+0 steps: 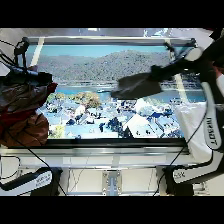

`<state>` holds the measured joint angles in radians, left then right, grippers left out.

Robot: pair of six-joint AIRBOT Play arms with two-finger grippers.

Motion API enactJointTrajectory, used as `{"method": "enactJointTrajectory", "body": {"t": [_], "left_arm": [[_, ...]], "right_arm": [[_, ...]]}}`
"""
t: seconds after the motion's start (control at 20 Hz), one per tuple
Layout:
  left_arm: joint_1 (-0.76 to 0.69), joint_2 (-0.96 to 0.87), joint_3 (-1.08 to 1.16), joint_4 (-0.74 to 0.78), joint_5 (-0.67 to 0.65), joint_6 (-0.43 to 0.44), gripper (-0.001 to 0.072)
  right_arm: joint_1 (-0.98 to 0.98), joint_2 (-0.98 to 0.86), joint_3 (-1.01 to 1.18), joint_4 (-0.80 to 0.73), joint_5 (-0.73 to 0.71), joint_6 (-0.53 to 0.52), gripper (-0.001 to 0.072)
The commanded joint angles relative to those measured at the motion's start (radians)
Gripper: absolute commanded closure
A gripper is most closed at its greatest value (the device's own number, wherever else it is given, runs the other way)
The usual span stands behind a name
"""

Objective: Fold the shirts.

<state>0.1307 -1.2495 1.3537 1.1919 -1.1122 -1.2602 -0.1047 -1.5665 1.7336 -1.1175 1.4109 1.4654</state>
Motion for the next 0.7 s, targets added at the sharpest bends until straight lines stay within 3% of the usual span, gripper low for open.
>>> {"method": "enactJointTrajectory", "body": {"t": [0.0, 0.15, 0.3, 0.55, 0.65], "left_arm": [[0.0, 0.0, 0.0, 0.0, -0.001, 0.0, 0.0695], [0.0, 0.0, 0.0, 0.0, -0.006, 0.0, 0.0695], [0.0, 0.0, 0.0, 0.0, -0.02, 0.0, 0.0695], [-0.001, 0.0, 0.0, -0.035, -0.063, 0.0, 0.0695], [-0.001, 0.0, 0.0, -0.051, -0.063, 0.0, 0.0695]], "right_arm": [[-0.226, 0.132, 0.024, -0.232, 0.158, 0.045, 0.0697], [-0.441, 0.217, -0.027, -0.262, 0.222, 0.043, 0.0697], [-0.64, 0.376, -0.286, -0.308, 0.19, 0.027, 0.0697], [-0.96, 0.709, -1.015, -0.32, -0.111, -0.058, 0.0696], [-1.062, 0.763, -1.165, -0.341, -0.205, -0.069, 0.0695]]}}
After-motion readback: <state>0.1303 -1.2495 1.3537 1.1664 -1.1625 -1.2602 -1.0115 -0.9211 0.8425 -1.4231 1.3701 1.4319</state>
